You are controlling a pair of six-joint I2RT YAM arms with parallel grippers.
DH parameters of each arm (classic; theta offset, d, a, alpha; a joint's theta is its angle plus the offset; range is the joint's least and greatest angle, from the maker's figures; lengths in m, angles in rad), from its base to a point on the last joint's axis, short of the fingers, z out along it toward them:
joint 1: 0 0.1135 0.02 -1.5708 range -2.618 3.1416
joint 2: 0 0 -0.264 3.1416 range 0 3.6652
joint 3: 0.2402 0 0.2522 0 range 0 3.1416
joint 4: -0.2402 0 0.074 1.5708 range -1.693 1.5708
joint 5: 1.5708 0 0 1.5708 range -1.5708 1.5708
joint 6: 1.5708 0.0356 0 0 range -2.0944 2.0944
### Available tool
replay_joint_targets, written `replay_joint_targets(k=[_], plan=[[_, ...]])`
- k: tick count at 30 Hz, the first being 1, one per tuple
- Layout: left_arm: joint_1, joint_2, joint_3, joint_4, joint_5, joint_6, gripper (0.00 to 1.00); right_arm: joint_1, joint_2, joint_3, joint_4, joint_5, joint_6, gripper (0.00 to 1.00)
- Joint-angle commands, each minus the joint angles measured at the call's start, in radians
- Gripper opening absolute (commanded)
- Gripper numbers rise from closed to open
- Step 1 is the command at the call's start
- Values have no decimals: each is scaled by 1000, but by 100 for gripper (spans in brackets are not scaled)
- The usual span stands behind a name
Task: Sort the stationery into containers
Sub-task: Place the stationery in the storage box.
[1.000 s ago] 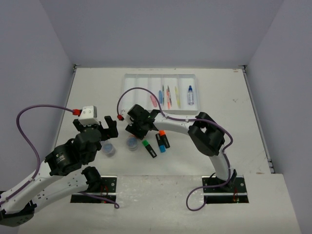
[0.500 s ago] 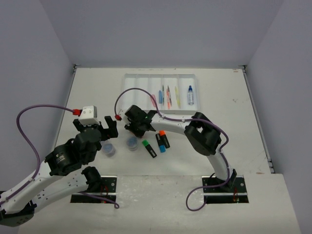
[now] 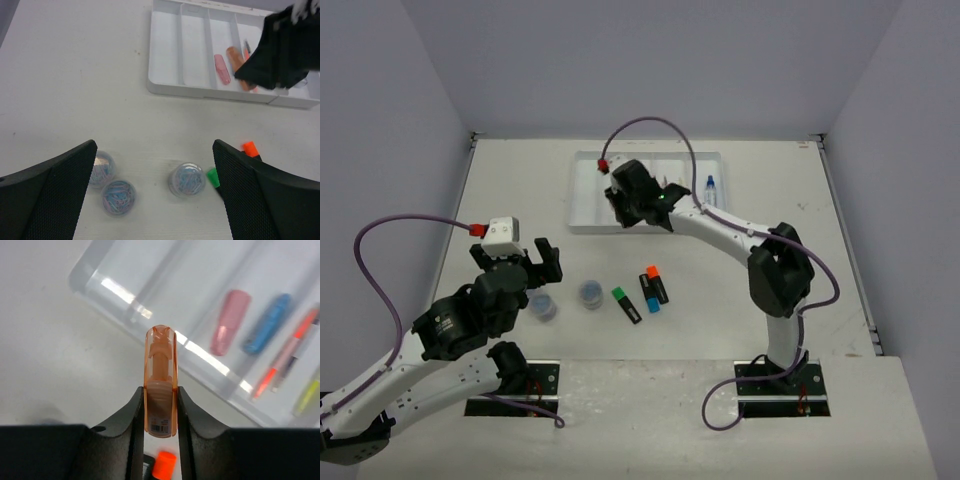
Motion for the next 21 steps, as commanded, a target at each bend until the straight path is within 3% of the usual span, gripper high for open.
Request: replay_joint_targets(k=[1, 8, 12, 16, 21], plan=[[6, 15, -10, 42, -2, 25, 100, -106, 108, 208, -111, 104, 204, 5], [6, 20, -10, 40, -2, 25, 100, -168, 342, 514, -260, 164, 218, 18], [6, 28, -12, 49, 3, 34, 100, -170, 376, 538, -259, 160, 214, 27], [6, 41, -12, 48, 8, 36, 100, -171, 386, 557, -266, 159, 210, 47], [6, 38, -12, 51, 12, 40, 100, -171, 323, 531, -279, 156, 203, 58]])
